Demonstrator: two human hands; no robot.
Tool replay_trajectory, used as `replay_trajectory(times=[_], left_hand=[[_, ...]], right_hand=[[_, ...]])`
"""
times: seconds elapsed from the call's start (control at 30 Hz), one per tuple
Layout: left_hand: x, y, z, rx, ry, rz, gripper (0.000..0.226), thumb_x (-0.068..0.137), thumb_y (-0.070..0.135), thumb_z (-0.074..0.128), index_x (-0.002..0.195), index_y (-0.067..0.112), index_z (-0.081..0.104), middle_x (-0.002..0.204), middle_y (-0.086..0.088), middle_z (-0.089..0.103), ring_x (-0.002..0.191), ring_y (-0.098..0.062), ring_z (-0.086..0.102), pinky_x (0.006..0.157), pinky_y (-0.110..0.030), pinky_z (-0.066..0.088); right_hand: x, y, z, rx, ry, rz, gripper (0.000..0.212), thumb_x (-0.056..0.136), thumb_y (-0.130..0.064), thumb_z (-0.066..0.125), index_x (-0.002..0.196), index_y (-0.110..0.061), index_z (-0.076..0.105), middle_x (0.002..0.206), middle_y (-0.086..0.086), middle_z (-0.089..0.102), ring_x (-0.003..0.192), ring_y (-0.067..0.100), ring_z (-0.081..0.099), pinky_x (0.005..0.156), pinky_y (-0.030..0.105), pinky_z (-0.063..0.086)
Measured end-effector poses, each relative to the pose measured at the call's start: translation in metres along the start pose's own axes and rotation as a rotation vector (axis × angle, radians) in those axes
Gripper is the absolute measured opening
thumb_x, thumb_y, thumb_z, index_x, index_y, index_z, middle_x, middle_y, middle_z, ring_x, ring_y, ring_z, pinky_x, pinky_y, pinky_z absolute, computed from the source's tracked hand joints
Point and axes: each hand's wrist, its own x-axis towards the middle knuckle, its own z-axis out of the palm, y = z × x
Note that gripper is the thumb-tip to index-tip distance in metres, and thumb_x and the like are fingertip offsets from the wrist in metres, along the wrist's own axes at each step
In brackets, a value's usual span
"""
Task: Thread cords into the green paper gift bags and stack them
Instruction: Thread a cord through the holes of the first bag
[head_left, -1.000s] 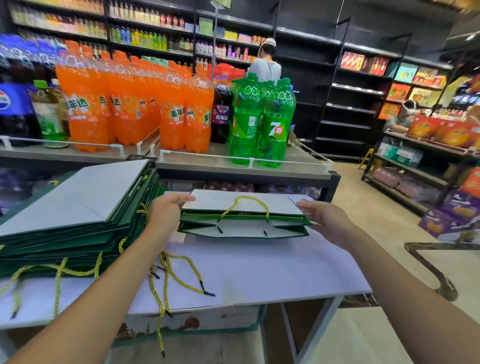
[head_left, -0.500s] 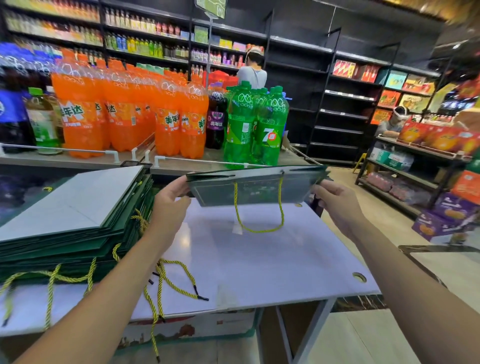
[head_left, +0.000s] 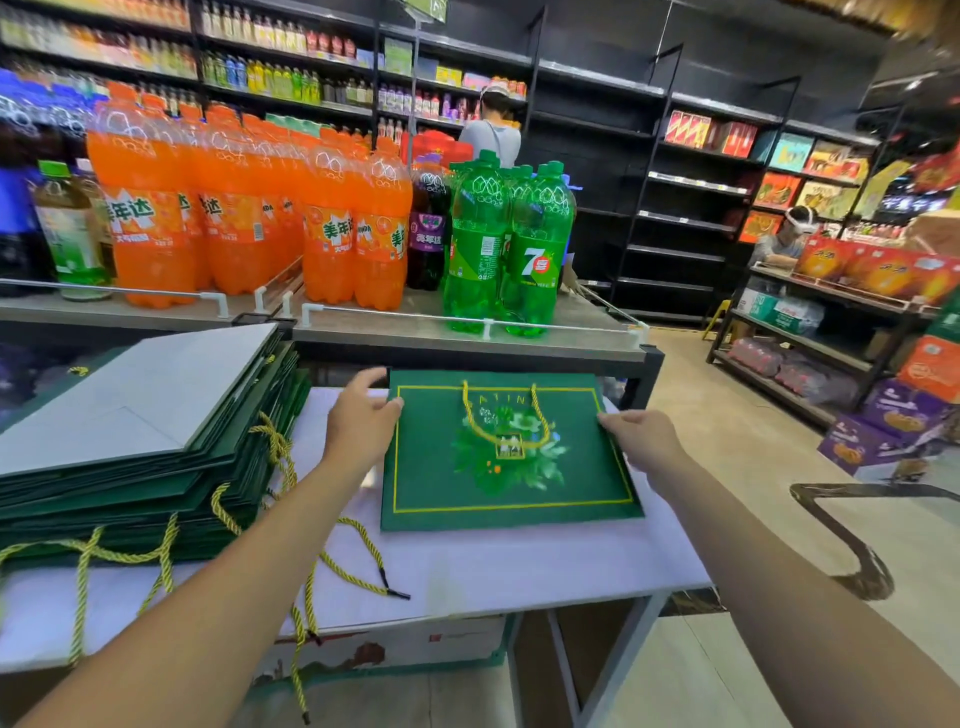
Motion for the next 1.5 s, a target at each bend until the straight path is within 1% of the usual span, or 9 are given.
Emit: replay_trajectory(times=[0.07,0.1,0.2,0.3,0.47,0.9,1.1,1.27,1.5], left_hand=[[-0.001,-0.015,0.006,0.231,-0.099,-0.047,0.048,0.099,0.02,0.061,0.146,0.021,0.05,0.133,-0.012,0.066,0.121,-0.034,0.062,0.086,-0.033,0.047],[-0.003,-0.02,0.009,0.394,-0.159,-0.061,0.055,0.101,0.027,0.057,0.153,0.021,0.04,0.147,-0.013,0.055,0.133,-0.036,0.053,0.097,-0.037,0.045],[-0.017,-0.018,0.024,0.799,-0.276,0.077,0.064,0.106,0.05,0.037,0.163,0.037,0.011,0.172,-0.005,0.009,0.156,-0.034,0.011,0.121,-0.056,0.019],[-0.029,-0.012,0.048,0.939,-0.406,0.271,0.057,0.106,0.056,0.02,0.16,0.05,0.004,0.172,0.005,-0.008,0.158,-0.027,-0.012,0.123,-0.064,-0.004],[-0.026,-0.024,0.063,1.11,-0.495,0.238,0.06,0.1,0.069,0.008,0.158,0.056,0.0,0.172,0.006,-0.009,0.157,-0.03,-0.016,0.12,-0.066,-0.011],[-0.024,-0.033,0.065,1.095,-0.504,0.214,0.06,0.1,0.071,0.009,0.158,0.056,0.004,0.173,0.005,0.0,0.158,-0.032,-0.005,0.124,-0.062,-0.005],[-0.033,-0.019,0.054,1.062,-0.474,0.219,0.062,0.103,0.063,0.017,0.161,0.048,0.002,0.173,0.003,-0.003,0.159,-0.029,-0.005,0.124,-0.06,-0.004],[-0.043,-0.02,0.045,1.104,-0.578,0.186,0.064,0.103,0.064,0.013,0.162,0.045,-0.003,0.172,0.002,-0.007,0.158,-0.025,-0.01,0.126,-0.055,-0.005],[-0.025,-0.023,0.072,1.103,-0.557,0.216,0.063,0.103,0.066,0.009,0.161,0.046,-0.006,0.172,0.002,-0.009,0.158,-0.024,-0.011,0.126,-0.053,-0.006]], right_hand=[[0.001,0.013,0.007,-0.273,-0.052,0.017,0.034,0.094,-0.028,0.071,0.105,0.004,0.076,0.092,0.016,0.071,0.086,0.026,0.064,0.08,0.039,0.052],[-0.001,0.016,0.013,-0.414,-0.086,0.024,0.046,0.095,-0.037,0.067,0.121,0.002,0.071,0.114,0.016,0.073,0.105,0.029,0.065,0.093,0.04,0.05],[-0.019,0.013,0.037,-0.704,-0.148,-0.15,0.083,0.086,-0.078,0.039,0.149,-0.025,0.048,0.152,0.01,0.051,0.14,0.034,0.045,0.111,0.049,0.041],[-0.037,0.002,0.07,-0.865,-0.287,-0.399,0.076,0.094,-0.08,0.025,0.161,-0.043,0.021,0.172,0.001,0.016,0.157,0.029,0.013,0.124,0.056,0.018],[-0.039,0.002,0.091,-1.046,-0.368,-0.401,0.084,0.086,-0.09,0.009,0.16,-0.053,0.001,0.173,-0.004,-0.007,0.159,0.028,-0.006,0.124,0.062,-0.005],[-0.03,0.02,0.1,-1.023,-0.359,-0.384,0.089,0.083,-0.093,0.007,0.16,-0.05,0.011,0.173,-0.004,0.007,0.159,0.024,0.002,0.127,0.058,0.0],[-0.044,0.01,0.093,-0.998,-0.276,-0.38,0.075,0.096,-0.078,0.015,0.162,-0.043,0.015,0.173,0.002,0.012,0.159,0.029,0.006,0.126,0.058,0.006],[-0.061,0.013,0.089,-0.969,-0.38,-0.332,0.076,0.095,-0.08,0.013,0.163,-0.044,0.011,0.174,-0.003,0.004,0.159,0.03,0.0,0.126,0.058,0.001],[-0.025,0.025,0.065,-1.004,-0.419,-0.391,0.082,0.091,-0.086,0.016,0.162,-0.047,0.007,0.173,-0.007,0.001,0.16,0.023,0.0,0.128,0.053,0.001]])
